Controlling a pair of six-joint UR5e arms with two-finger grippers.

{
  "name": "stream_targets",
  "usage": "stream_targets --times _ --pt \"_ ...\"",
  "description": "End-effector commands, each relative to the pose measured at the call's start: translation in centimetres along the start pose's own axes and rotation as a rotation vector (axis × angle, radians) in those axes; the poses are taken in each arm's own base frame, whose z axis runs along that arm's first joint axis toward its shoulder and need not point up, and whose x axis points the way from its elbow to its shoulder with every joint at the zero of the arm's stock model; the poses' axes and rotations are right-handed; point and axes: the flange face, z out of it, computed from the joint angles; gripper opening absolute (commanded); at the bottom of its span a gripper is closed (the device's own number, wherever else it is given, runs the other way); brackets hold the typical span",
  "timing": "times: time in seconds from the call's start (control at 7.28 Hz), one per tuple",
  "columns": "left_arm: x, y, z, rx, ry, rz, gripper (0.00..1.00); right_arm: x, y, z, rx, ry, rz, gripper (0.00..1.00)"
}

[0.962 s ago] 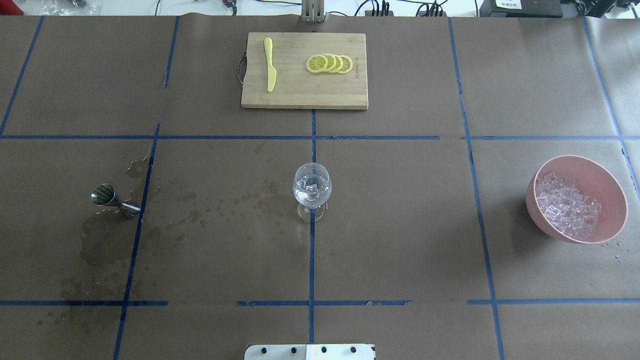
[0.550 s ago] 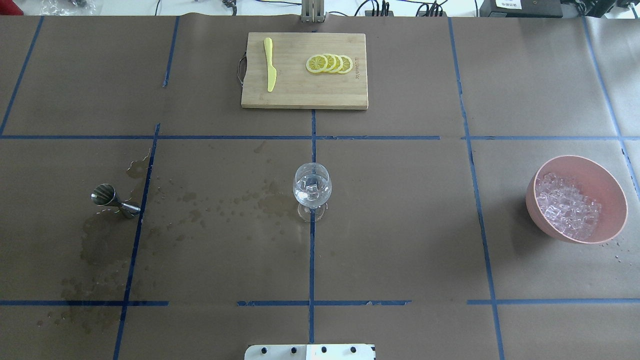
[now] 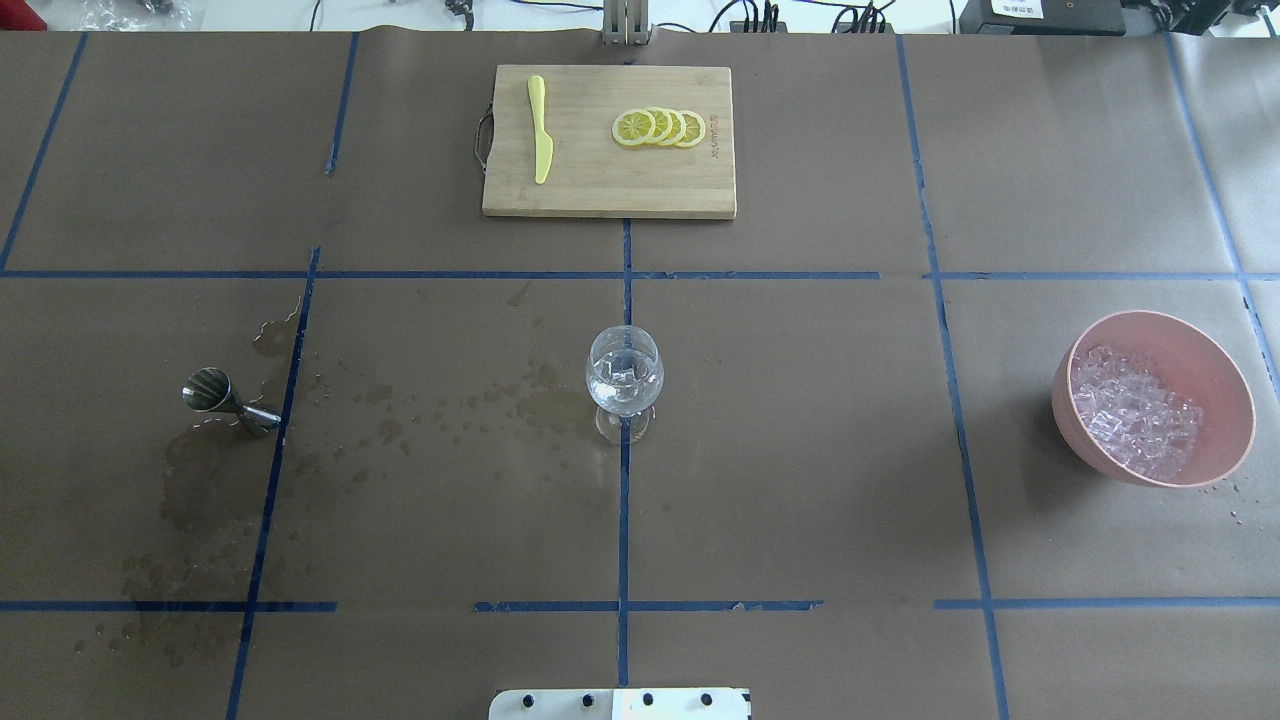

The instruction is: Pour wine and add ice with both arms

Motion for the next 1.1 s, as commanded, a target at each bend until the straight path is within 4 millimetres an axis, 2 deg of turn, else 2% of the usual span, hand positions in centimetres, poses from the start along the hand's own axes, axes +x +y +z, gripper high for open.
stream_targets --times 0.0,0.96 --pt "0.01 -0.02 -0.01 0.001 0.0 0.001 1.0 -0.15 -0.09 -0.08 0.003 0.002 -0.006 1.0" --pt "0.54 0.03 0.25 -0.004 0.068 -0.003 1.0 -0.43 -0.12 -0.44 0.01 0.001 -0.011 1.0"
